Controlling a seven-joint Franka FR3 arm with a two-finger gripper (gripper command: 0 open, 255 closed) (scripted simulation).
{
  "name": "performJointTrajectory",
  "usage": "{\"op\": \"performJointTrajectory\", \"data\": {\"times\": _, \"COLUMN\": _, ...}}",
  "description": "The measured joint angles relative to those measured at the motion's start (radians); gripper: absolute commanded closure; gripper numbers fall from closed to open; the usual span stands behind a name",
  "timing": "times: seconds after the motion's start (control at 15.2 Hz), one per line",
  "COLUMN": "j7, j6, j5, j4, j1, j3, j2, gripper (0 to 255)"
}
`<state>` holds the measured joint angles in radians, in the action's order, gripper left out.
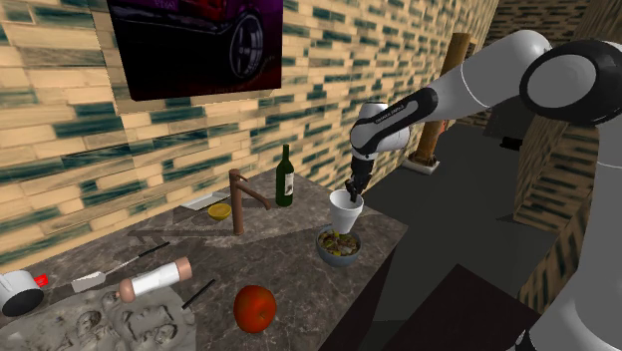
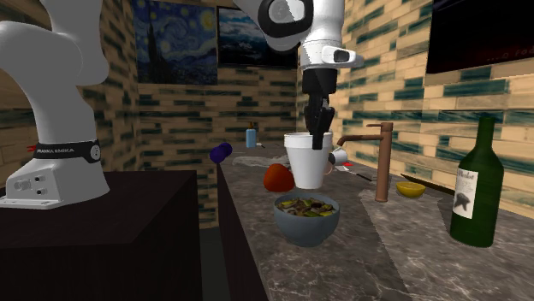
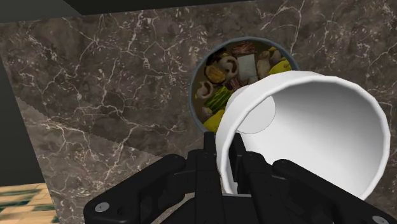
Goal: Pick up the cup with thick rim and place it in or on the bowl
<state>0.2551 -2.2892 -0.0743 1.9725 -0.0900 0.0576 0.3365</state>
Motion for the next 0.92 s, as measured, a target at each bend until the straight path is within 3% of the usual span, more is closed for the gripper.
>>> {"op": "performJointTrajectory", "data": {"times": 0.92, "j7": 0.008, "j6": -0.102, "j5": -0.011, "j4": 0.017, "j1": -0.002, "j3": -0.005, "j2": 0.079, "gripper": 255}}
